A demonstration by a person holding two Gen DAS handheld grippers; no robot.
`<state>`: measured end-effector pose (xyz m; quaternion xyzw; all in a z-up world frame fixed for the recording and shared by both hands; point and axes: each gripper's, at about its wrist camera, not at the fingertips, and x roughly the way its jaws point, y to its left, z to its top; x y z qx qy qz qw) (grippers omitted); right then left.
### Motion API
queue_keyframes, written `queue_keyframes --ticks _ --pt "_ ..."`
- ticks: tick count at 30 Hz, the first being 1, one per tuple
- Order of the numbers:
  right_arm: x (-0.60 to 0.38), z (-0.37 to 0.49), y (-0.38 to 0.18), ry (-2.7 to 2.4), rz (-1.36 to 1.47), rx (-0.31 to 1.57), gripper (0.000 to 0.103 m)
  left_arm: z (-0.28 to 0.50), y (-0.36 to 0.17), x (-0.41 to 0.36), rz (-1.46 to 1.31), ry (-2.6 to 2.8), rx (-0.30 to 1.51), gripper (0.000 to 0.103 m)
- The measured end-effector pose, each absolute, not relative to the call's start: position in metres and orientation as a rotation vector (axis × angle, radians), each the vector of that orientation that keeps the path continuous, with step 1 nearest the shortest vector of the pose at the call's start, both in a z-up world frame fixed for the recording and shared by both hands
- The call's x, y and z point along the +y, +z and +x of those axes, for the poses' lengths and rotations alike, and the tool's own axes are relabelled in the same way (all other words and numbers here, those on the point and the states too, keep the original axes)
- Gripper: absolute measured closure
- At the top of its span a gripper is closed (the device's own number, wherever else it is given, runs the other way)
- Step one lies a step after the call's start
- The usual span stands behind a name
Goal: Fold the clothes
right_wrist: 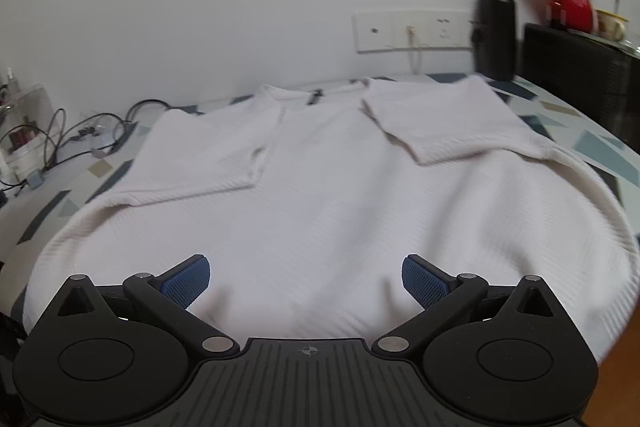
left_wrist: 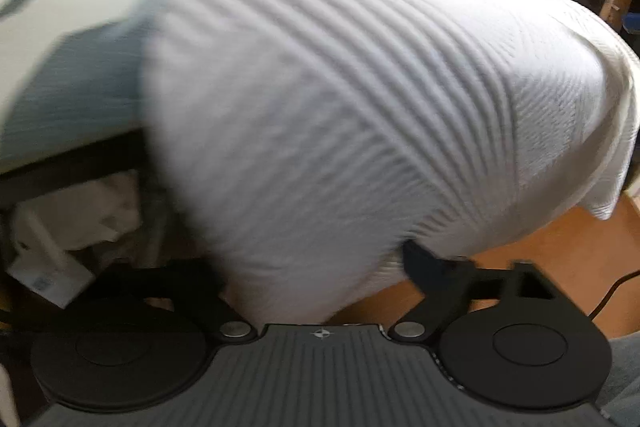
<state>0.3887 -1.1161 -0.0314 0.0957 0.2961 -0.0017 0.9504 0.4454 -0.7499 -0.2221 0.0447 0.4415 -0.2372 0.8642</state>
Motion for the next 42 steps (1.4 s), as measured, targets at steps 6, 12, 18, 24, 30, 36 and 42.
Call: queue_keyframes --ticks 6,12,18,24,30,36,42 --pt "-1.147 0.360 -0.036 -0.077 0.198 0.622 0.001 0.438 -0.212 -0.764 0.059 -0.397 0.975 0.090" --pt "-1.202 0.330 -0.060 -0.194 0.234 0.687 0.001 0.414 -0.183 -0.781 -0.050 -0.227 0.973 0.095" --pt "-1.279 0.321 -0.120 -0.306 0.272 0.780 0.001 0.399 -0.152 -0.823 0.050 -0.177 0.953 0.096" --pt "-1.347 0.328 -0.165 -0.289 0.391 0.758 0.001 0.392 -0.139 -0.858 0.049 -0.082 0.972 0.096" --pt "-1.364 0.348 -0.184 -0.052 0.387 0.704 0.001 0.389 -0.138 -0.887 0.074 -0.006 0.982 0.096" --pt "-1.380 0.359 -0.201 0.110 0.427 0.678 0.002 0.396 -0.140 -0.899 0.097 0.072 0.995 0.096" --pt "-1.373 0.360 -0.216 0.286 0.446 0.695 0.010 0.400 -0.144 -0.906 0.128 0.114 1.006 0.096"
